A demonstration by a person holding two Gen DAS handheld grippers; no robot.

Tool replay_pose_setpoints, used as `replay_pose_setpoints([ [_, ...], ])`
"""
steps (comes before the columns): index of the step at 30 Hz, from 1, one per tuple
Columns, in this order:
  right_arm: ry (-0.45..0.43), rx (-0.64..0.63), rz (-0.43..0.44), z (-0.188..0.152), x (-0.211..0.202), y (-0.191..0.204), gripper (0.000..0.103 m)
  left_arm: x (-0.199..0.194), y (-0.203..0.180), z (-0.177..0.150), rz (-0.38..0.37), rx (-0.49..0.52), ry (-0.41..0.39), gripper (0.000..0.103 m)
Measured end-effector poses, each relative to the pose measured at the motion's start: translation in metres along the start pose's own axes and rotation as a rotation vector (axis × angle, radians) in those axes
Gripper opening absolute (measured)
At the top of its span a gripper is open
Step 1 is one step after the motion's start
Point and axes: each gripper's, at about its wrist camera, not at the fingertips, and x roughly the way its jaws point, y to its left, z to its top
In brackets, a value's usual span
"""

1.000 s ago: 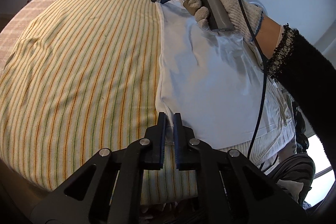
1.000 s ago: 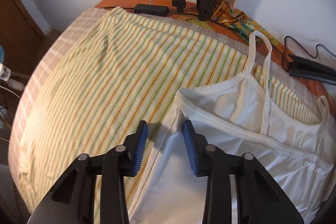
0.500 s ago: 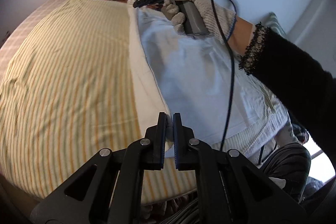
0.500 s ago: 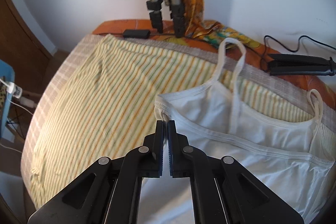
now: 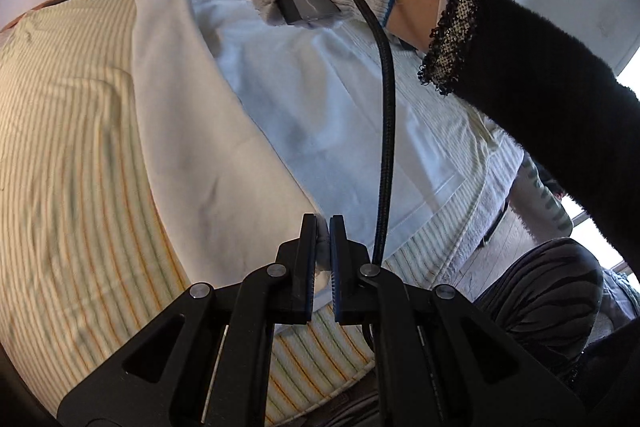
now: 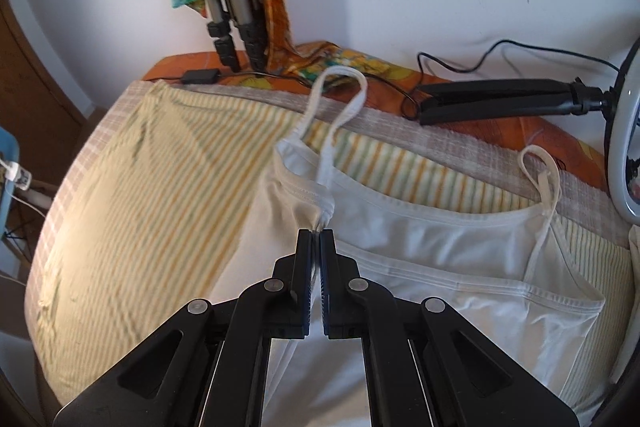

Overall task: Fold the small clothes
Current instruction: 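Fold the held side edge over toward the camisole's middle with both tools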

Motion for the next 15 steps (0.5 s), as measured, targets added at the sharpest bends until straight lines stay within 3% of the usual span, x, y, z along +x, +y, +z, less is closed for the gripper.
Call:
replay_pose_setpoints([
  [6,0.044,0.029,-0.015,-0.011,0.017,-0.013,0.003,0.01,-0.002,0.003,-0.019,0.016,0.055,0.004],
  [9,0.038,0.041,0.008,-0.015,0.016,-0.019,0.009,0.004,-0.004,0.002,-0.008,0.022,0.049,0.005],
  [11,0.023,0.061,0.006,-0.018,0.01,-0.025,0.031,-0.003,-0.004,0.001,0.003,0.017,0.032,0.01],
  [13,-0.006,0.077,0.012,-0.023,-0.003,-0.03,0.038,-0.01,-0.006,0.001,0.016,0.016,0.009,0.011],
  [15,-0.029,0.09,0.03,-0.029,-0.016,-0.036,0.038,-0.02,-0.008,0.0,0.029,0.02,-0.016,0.011],
])
